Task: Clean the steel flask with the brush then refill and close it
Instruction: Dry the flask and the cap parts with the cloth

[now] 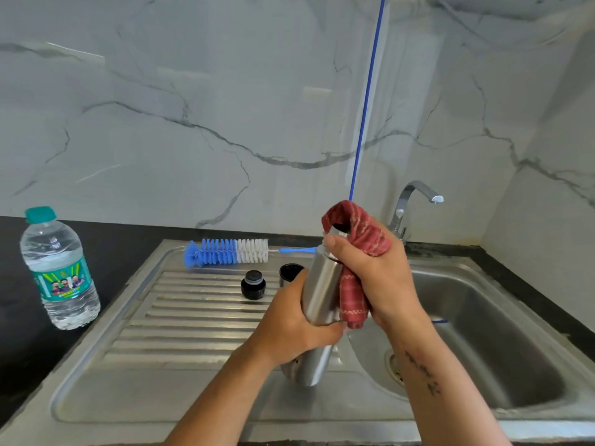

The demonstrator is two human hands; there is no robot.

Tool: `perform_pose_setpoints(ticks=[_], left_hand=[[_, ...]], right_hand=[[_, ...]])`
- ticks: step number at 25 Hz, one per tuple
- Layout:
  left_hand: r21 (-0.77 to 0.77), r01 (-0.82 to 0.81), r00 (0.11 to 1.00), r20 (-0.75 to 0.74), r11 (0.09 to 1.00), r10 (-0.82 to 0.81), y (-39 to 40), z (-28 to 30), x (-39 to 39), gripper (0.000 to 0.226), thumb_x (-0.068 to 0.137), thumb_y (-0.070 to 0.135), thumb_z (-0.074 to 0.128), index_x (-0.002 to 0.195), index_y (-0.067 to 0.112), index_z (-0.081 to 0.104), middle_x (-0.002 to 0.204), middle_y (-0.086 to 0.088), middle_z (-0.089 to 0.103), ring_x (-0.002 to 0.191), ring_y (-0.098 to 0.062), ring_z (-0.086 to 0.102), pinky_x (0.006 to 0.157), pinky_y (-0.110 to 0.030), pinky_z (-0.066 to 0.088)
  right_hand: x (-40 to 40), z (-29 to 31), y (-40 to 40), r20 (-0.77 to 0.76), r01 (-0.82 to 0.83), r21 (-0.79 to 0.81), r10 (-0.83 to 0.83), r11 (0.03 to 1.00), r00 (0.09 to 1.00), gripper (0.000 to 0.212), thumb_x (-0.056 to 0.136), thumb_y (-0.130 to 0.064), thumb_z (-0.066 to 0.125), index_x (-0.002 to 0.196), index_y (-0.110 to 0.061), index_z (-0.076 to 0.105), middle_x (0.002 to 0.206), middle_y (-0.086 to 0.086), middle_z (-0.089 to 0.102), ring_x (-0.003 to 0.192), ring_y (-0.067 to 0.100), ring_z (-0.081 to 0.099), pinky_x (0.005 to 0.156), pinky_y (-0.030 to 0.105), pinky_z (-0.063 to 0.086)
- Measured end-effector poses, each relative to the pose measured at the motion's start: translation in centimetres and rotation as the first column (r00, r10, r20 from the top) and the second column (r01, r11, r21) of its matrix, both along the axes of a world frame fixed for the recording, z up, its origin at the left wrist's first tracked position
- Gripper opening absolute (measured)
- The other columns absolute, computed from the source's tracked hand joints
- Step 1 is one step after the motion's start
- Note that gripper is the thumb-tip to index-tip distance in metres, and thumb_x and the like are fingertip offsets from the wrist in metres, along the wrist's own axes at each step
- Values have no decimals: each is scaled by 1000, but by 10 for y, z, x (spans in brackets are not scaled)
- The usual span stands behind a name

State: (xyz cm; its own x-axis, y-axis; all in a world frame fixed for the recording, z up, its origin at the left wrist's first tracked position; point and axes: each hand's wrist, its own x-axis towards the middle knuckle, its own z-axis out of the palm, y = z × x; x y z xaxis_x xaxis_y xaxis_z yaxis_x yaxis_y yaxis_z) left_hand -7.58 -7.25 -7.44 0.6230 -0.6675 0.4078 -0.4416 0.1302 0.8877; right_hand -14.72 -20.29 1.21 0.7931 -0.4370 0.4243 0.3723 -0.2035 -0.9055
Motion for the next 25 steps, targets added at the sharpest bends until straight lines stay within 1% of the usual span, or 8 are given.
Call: perform_pose_setpoints(ticks=[6, 9, 11, 14, 17, 20, 22, 25], left_hand=[[-23, 547, 770, -379, 837, -514, 19, 17, 8, 57, 77, 15, 79, 131, 17, 59, 110, -23, 67, 94, -41, 68, 85, -52, 60], [231, 139, 989, -89, 963, -122, 8, 6, 4, 62, 71, 36, 89, 125, 35, 58, 110, 4, 72, 97, -17, 71, 92, -47, 59], [297, -185, 966, 230, 937, 118, 0, -1, 0, 74, 67, 53, 89, 126, 43, 47, 106, 14, 68, 92, -1, 68, 87, -39, 59], [265, 149, 987, 18, 953, -160, 4, 3, 1, 74, 74, 38, 90, 136, 36, 49, 115, 7, 70, 103, -10, 69, 93, -44, 58], [134, 541, 820, -304, 830, -485, 13, 10, 7, 61, 83, 11, 79, 137, 18, 52, 114, -17, 69, 98, -35, 70, 88, -49, 58], [373, -23, 991, 129, 928, -27, 2, -1, 0, 68, 74, 41, 86, 131, 38, 48, 105, 11, 68, 91, -13, 69, 85, -38, 59], [345, -331, 891, 421, 878, 171, -5, -9, -3, 76, 70, 57, 83, 132, 43, 41, 104, 17, 64, 87, -6, 65, 79, -31, 57], [255, 138, 989, 8, 957, -145, -1, -3, 3, 76, 74, 38, 90, 138, 37, 48, 116, 5, 70, 102, -15, 70, 93, -44, 58]], right_hand=[[-7, -1, -13, 129, -132, 483, 79, 866, 989, 29, 84, -22, 78, 107, -5, 70, 91, 24, 69, 74, 32, 68, 78, 45, 57], [-5, -5, -12, 1, -9, 432, 9, 902, 1000, 24, 80, -22, 82, 100, -13, 73, 85, 15, 68, 73, 26, 67, 78, 43, 56], [-4, -6, -12, -9, 100, 367, -104, 925, 995, 16, 80, -16, 84, 93, -15, 75, 81, 9, 68, 73, 21, 66, 77, 38, 55], [-9, -5, -19, 61, 23, 414, -53, 910, 997, 23, 83, -12, 79, 104, -5, 72, 84, 14, 65, 72, 24, 64, 73, 38, 55], [-14, -10, -25, 114, -161, 571, 117, 805, 987, 32, 85, -22, 72, 110, -3, 66, 85, 20, 65, 70, 32, 64, 74, 42, 55], [-7, -16, -22, -39, 136, 459, -133, 878, 990, 10, 84, -18, 79, 91, -15, 73, 81, 16, 64, 69, 29, 59, 70, 43, 52], [-6, -16, -21, -94, 331, 341, -318, 880, 943, 10, 79, -17, 84, 81, -18, 74, 76, 11, 66, 67, 25, 60, 68, 40, 54], [-11, -9, -27, -8, 135, 407, -145, 903, 989, 15, 81, -12, 78, 95, -9, 73, 79, 14, 65, 68, 26, 62, 71, 40, 54]])
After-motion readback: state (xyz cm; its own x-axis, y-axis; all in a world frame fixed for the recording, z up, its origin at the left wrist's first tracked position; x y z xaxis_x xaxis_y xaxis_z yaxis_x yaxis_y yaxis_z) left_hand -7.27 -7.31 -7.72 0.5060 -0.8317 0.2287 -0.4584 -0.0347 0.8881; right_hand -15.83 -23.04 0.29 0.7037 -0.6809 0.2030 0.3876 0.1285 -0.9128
